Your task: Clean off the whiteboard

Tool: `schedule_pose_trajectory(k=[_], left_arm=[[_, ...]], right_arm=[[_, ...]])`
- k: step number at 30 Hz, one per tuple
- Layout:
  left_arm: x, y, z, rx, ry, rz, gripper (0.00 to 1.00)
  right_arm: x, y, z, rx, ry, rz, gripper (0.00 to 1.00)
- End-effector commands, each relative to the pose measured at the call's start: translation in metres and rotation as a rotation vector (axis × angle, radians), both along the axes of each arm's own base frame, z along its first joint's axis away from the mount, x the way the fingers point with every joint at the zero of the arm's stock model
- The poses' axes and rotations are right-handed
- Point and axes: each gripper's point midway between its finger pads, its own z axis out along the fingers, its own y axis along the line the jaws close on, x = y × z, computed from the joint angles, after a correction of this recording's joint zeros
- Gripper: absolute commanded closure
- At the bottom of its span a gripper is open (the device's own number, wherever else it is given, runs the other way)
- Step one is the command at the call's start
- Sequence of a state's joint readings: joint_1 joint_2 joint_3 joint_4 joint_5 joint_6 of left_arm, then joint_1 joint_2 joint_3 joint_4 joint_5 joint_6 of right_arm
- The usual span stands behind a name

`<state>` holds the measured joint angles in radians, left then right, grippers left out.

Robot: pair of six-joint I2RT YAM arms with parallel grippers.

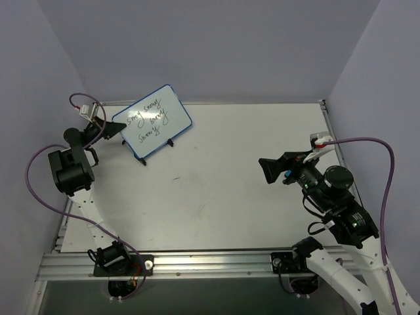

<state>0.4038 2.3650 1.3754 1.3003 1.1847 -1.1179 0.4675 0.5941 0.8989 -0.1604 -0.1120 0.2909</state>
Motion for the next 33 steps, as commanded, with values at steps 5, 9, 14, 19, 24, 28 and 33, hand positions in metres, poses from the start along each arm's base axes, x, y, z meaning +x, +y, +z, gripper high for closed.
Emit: schedule_pose_trajectory(k=[5, 9, 14, 19, 24, 28, 33], left_arm=[[-0.034, -0.020, 0.045, 0.217, -0.329, -0.094, 0.98], [-0.042, -0.005, 0.043, 0.217, -0.309, -0.061, 0.98], [-0.049, 0.021, 0.049, 0.230, -0.319, 0.023, 0.98], [-0.054, 0.023, 0.051, 0.263, -0.352, 0.060, 0.98], [-0.053, 0.020, 0.047, 0.264, -0.359, 0.079, 0.98], [-0.054, 0.022, 0.046, 0.279, -0.368, 0.103, 0.98], [-0.056, 0.023, 0.052, 0.293, -0.390, 0.136, 0.98]], right_arm=[[-0.002, 0.001, 0.006, 0.009, -0.047, 0.009, 0.00], [-0.002, 0.002, 0.005, 0.006, -0.045, 0.012, 0.00], [0.004, 0.003, -0.001, 0.004, -0.036, -0.002, 0.00], [0.018, 0.004, -0.017, -0.002, 0.028, -0.039, 0.00], [0.046, -0.015, -0.045, 0.012, 0.148, -0.246, 0.00], [0.091, -0.048, -0.107, -0.155, 0.360, -0.553, 0.00], [0.131, -0.101, -0.155, -0.225, 0.549, -0.706, 0.00]])
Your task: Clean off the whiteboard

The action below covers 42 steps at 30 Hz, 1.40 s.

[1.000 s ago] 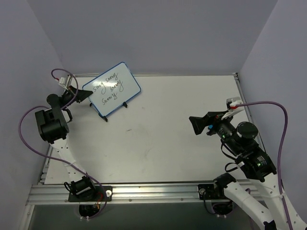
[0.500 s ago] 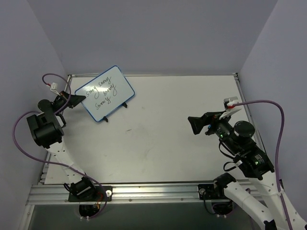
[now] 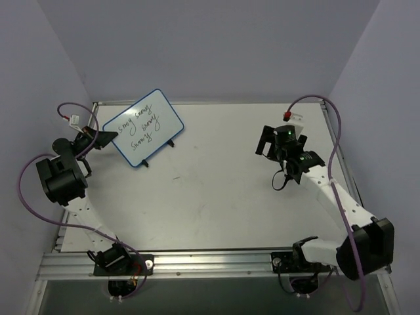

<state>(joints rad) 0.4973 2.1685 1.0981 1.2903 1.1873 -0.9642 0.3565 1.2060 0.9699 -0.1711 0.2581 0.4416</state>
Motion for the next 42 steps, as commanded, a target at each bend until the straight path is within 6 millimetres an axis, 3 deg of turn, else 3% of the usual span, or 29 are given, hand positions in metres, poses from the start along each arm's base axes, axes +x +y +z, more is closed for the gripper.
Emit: schedule_pose_trajectory(k=[1, 3, 4, 7, 12, 13, 15, 19, 32, 42], left_arm=[[-0.007, -0.003, 0.048, 0.244, -0.359, 0.034, 0.98], [-0.008, -0.003, 0.051, 0.256, -0.358, 0.054, 0.98], [-0.007, -0.001, 0.051, 0.260, -0.352, 0.066, 0.98], [-0.006, 0.002, 0.055, 0.290, -0.343, 0.098, 0.98], [-0.009, 0.003, 0.051, 0.332, -0.331, 0.142, 0.98], [-0.009, 0.003, 0.051, 0.332, -0.331, 0.142, 0.98], [-0.008, 0.003, 0.048, 0.323, -0.324, 0.146, 0.98], [-0.008, 0.005, 0.042, 0.326, -0.311, 0.169, 0.98], [-0.007, 0.005, 0.034, 0.323, -0.295, 0.169, 0.98], [-0.008, -0.001, 0.028, 0.328, -0.279, 0.160, 0.98]], right_arm=[[0.012, -0.084, -0.026, -0.092, 0.133, -0.267, 0.00], [0.018, -0.107, -0.029, -0.113, 0.183, -0.316, 0.00], [0.017, -0.121, -0.043, -0.126, 0.246, -0.343, 0.00], [0.015, -0.130, -0.065, -0.104, 0.312, -0.348, 0.00], [0.011, -0.121, -0.097, -0.066, 0.363, -0.312, 0.02], [0.011, -0.129, -0.106, -0.058, 0.386, -0.331, 0.03], [0.012, -0.130, -0.122, -0.044, 0.423, -0.319, 0.14], [0.011, -0.121, -0.142, 0.004, 0.460, -0.288, 0.25], [0.001, -0.122, -0.161, 0.012, 0.474, -0.318, 0.43], [-0.001, -0.120, -0.170, 0.017, 0.487, -0.309, 0.46]])
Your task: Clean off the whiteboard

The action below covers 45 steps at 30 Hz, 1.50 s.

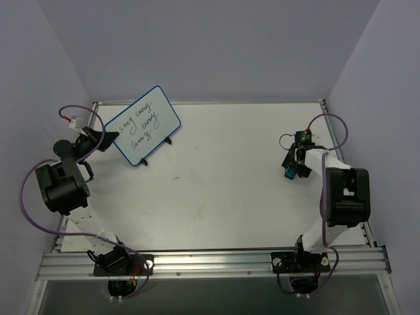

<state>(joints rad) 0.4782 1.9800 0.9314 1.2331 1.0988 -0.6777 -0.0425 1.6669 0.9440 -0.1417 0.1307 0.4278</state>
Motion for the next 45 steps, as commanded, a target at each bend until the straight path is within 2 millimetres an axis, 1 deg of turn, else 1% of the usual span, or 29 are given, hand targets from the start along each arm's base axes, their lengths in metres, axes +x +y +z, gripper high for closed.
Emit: schedule_pose_trajectory(k=[1, 5, 10, 12, 16, 17, 18, 20, 24, 25, 26, 27, 28, 29, 30, 32, 33, 34, 35, 36, 37, 38, 39, 40, 41, 42, 43, 44, 45], left_arm=[[0.008, 0.006, 0.008, 0.143, -0.125, 0.058, 0.98], [0.008, -0.006, -0.010, 0.174, -0.059, 0.029, 0.98], [0.006, -0.012, -0.006, 0.189, -0.069, 0.020, 0.98], [0.007, -0.011, -0.004, 0.187, -0.063, 0.013, 0.98], [0.005, -0.009, -0.004, 0.192, -0.045, 0.016, 0.98], [0.004, -0.007, -0.003, 0.204, -0.050, 0.024, 0.98], [0.005, -0.006, -0.003, 0.208, -0.047, 0.030, 0.98], [0.004, -0.004, -0.003, 0.211, -0.038, 0.033, 0.98], [0.002, 0.000, -0.003, 0.221, -0.031, 0.040, 0.98], [0.001, 0.001, -0.006, 0.220, -0.016, 0.043, 0.98], [0.001, 0.002, -0.004, 0.235, -0.022, 0.047, 0.98], [0.001, 0.004, -0.005, 0.238, -0.015, 0.051, 0.98], [0.000, 0.006, -0.008, 0.235, 0.011, 0.057, 0.98], [0.000, 0.008, -0.009, 0.250, 0.011, 0.062, 0.98], [-0.001, 0.010, -0.010, 0.245, 0.019, 0.065, 0.98], [0.000, 0.010, -0.008, 0.233, 0.012, 0.056, 0.98], [0.001, 0.011, -0.009, 0.229, 0.015, 0.056, 0.98], [0.001, 0.012, -0.009, 0.223, 0.021, 0.057, 0.98], [0.001, 0.014, -0.009, 0.219, 0.024, 0.062, 0.98], [0.000, 0.015, -0.010, 0.215, 0.029, 0.063, 0.98], [0.000, 0.015, -0.009, 0.208, 0.034, 0.066, 0.98], [0.000, 0.017, -0.008, 0.213, 0.036, 0.071, 0.98], [-0.001, 0.016, -0.009, 0.217, 0.045, 0.074, 0.98], [-0.001, 0.017, -0.010, 0.223, 0.047, 0.079, 0.98], [-0.002, 0.016, -0.007, 0.229, 0.041, 0.084, 0.98], [-0.004, 0.016, -0.009, 0.228, 0.048, 0.094, 0.98], [-0.004, 0.016, -0.008, 0.233, 0.044, 0.096, 0.98], [-0.005, 0.015, -0.007, 0.236, 0.042, 0.094, 0.98], [-0.005, 0.014, -0.008, 0.232, 0.049, 0.092, 0.98]], right_arm=[[-0.005, 0.000, -0.007, 0.003, 0.019, -0.011, 0.47], [-0.007, 0.003, -0.011, 0.020, 0.017, -0.004, 0.57], [-0.007, 0.005, -0.012, 0.028, 0.011, 0.000, 0.65], [-0.005, 0.006, -0.009, 0.035, -0.002, 0.006, 0.72], [-0.006, 0.008, -0.008, 0.041, -0.008, 0.011, 0.75], [-0.006, 0.008, -0.008, 0.042, -0.007, 0.013, 0.79], [-0.004, 0.009, -0.005, 0.045, -0.021, 0.015, 0.82], [-0.003, 0.015, -0.002, 0.059, -0.034, 0.032, 0.83], [0.005, 0.023, 0.014, 0.049, -0.088, 0.065, 0.85], [0.008, 0.034, 0.019, 0.047, -0.106, 0.103, 0.87], [0.014, 0.042, 0.027, 0.046, -0.133, 0.129, 0.91], [0.021, 0.061, 0.038, 0.044, -0.180, 0.189, 0.91], [0.025, 0.073, 0.046, 0.039, -0.208, 0.232, 0.91], [0.036, 0.086, 0.059, 0.033, -0.270, 0.266, 0.91], [0.039, 0.116, 0.068, 0.043, -0.308, 0.342, 0.91], [0.046, 0.150, 0.083, 0.067, -0.377, 0.429, 0.92], [0.059, 0.172, 0.098, 0.093, -0.449, 0.476, 0.93], [0.058, 0.204, 0.104, 0.115, -0.479, 0.554, 0.93], [0.061, 0.223, 0.112, 0.120, -0.511, 0.613, 0.94], [0.074, 0.246, 0.125, 0.128, -0.563, 0.654, 0.94], [0.069, 0.278, 0.130, 0.140, -0.586, 0.729, 0.94], [0.076, 0.298, 0.126, 0.128, -0.609, 0.788, 0.94], [0.085, 0.321, 0.143, 0.136, -0.664, 0.828, 0.94], [0.080, 0.349, 0.146, 0.154, -0.688, 0.894, 0.94], [0.085, 0.371, 0.134, 0.173, -0.697, 0.940, 0.94], [0.088, 0.386, 0.135, 0.176, -0.718, 0.980, 0.94], [0.093, 0.408, 0.154, 0.208, -0.777, 1.019, 0.94], [0.094, 0.429, 0.140, 0.223, -0.784, 1.053, 0.94], [0.095, 0.442, 0.140, 0.236, -0.799, 1.077, 0.94]])
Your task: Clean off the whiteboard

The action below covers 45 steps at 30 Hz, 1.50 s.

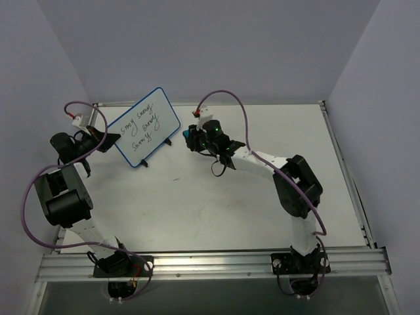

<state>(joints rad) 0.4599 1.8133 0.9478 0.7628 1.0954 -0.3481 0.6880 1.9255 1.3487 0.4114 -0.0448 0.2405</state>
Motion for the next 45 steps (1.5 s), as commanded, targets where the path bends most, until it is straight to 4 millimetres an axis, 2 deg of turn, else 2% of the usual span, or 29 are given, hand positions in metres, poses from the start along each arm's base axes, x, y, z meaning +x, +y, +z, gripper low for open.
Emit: schedule_pose_trajectory(k=[1, 2, 3, 5, 9, 13, 14, 15, 16, 17, 18, 19, 20, 21, 22, 24, 29, 31, 32, 33, 34, 35, 36, 37, 38, 43, 45], left_arm=[[0.004, 0.020, -0.011, 0.096, -0.016, 0.089, 0.98], [0.004, 0.019, -0.011, 0.091, -0.010, 0.084, 0.98], [0.003, 0.019, -0.012, 0.090, -0.005, 0.085, 0.98], [0.002, 0.019, -0.012, 0.089, 0.004, 0.086, 0.98], [0.000, 0.019, -0.013, 0.099, 0.009, 0.091, 0.98], [-0.001, 0.018, -0.014, 0.102, 0.019, 0.089, 0.98], [-0.002, 0.018, -0.012, 0.110, 0.012, 0.090, 0.98], [-0.003, 0.018, -0.014, 0.110, 0.016, 0.090, 0.98], [-0.003, 0.018, -0.014, 0.111, 0.019, 0.092, 0.98], [-0.004, 0.016, -0.014, 0.116, 0.018, 0.088, 0.98], [-0.004, 0.016, -0.014, 0.118, 0.019, 0.091, 0.98], [-0.004, 0.016, -0.014, 0.119, 0.019, 0.089, 0.98], [-0.004, 0.016, -0.013, 0.120, 0.020, 0.089, 0.98], [-0.004, 0.016, -0.013, 0.122, 0.018, 0.088, 0.98], [-0.005, 0.015, -0.013, 0.123, 0.017, 0.088, 0.98], [-0.005, 0.015, -0.013, 0.124, 0.018, 0.088, 0.98], [-0.004, 0.015, -0.014, 0.123, 0.022, 0.088, 0.98], [-0.004, 0.015, -0.014, 0.121, 0.023, 0.085, 0.98], [-0.004, 0.015, -0.014, 0.123, 0.022, 0.086, 0.98], [-0.005, 0.015, -0.014, 0.124, 0.020, 0.085, 0.98], [-0.005, 0.014, -0.013, 0.127, 0.016, 0.085, 0.98], [-0.006, 0.014, -0.014, 0.130, 0.016, 0.086, 0.98], [-0.006, 0.013, -0.013, 0.131, 0.015, 0.086, 0.98], [-0.006, 0.013, -0.013, 0.135, 0.011, 0.087, 0.98], [-0.007, 0.013, -0.012, 0.136, 0.008, 0.087, 0.98], [-0.008, 0.010, -0.011, 0.137, 0.005, 0.073, 0.98], [-0.008, 0.008, -0.010, 0.138, 0.001, 0.068, 0.98]], right_arm=[[0.016, 0.063, 0.036, 0.078, -0.174, 0.152, 0.94], [0.017, 0.076, 0.037, 0.080, -0.190, 0.175, 0.94], [0.015, 0.092, 0.019, 0.059, -0.181, 0.201, 0.94], [0.023, 0.115, 0.023, 0.055, -0.231, 0.232, 0.94], [0.016, 0.150, 0.027, 0.083, -0.292, 0.287, 0.95], [0.011, 0.173, 0.025, 0.101, -0.373, 0.325, 0.96], [0.011, 0.179, 0.020, 0.108, -0.392, 0.331, 0.96], [0.015, 0.184, 0.029, 0.126, -0.415, 0.328, 0.97], [0.012, 0.190, 0.030, 0.136, -0.420, 0.339, 0.97], [0.013, 0.195, 0.024, 0.141, -0.422, 0.343, 0.97], [0.012, 0.200, 0.027, 0.155, -0.435, 0.344, 0.97], [0.013, 0.206, 0.040, 0.177, -0.460, 0.345, 0.97], [0.011, 0.212, 0.032, 0.179, -0.454, 0.356, 0.97], [0.011, 0.217, 0.034, 0.190, -0.460, 0.361, 0.97], [0.013, 0.222, 0.048, 0.219, -0.486, 0.361, 0.97], [0.013, 0.228, 0.046, 0.235, -0.496, 0.364, 0.97], [0.004, 0.235, 0.072, 0.305, -0.546, 0.378, 1.00], [-0.002, 0.241, 0.079, 0.305, -0.567, 0.382, 1.00], [-0.001, 0.243, 0.075, 0.294, -0.566, 0.384, 1.00], [-0.002, 0.246, 0.088, 0.315, -0.583, 0.386, 1.00], [-0.001, 0.248, 0.089, 0.322, -0.584, 0.387, 1.00], [-0.001, 0.252, 0.077, 0.315, -0.564, 0.395, 1.00], [0.001, 0.254, 0.093, 0.336, -0.585, 0.391, 1.00], [0.000, 0.257, 0.093, 0.340, -0.588, 0.391, 1.00], [0.002, 0.260, 0.082, 0.324, -0.577, 0.390, 1.00], [0.004, 0.262, 0.084, 0.336, -0.597, 0.359, 1.00], [0.007, 0.263, 0.076, 0.336, -0.596, 0.346, 1.00]])
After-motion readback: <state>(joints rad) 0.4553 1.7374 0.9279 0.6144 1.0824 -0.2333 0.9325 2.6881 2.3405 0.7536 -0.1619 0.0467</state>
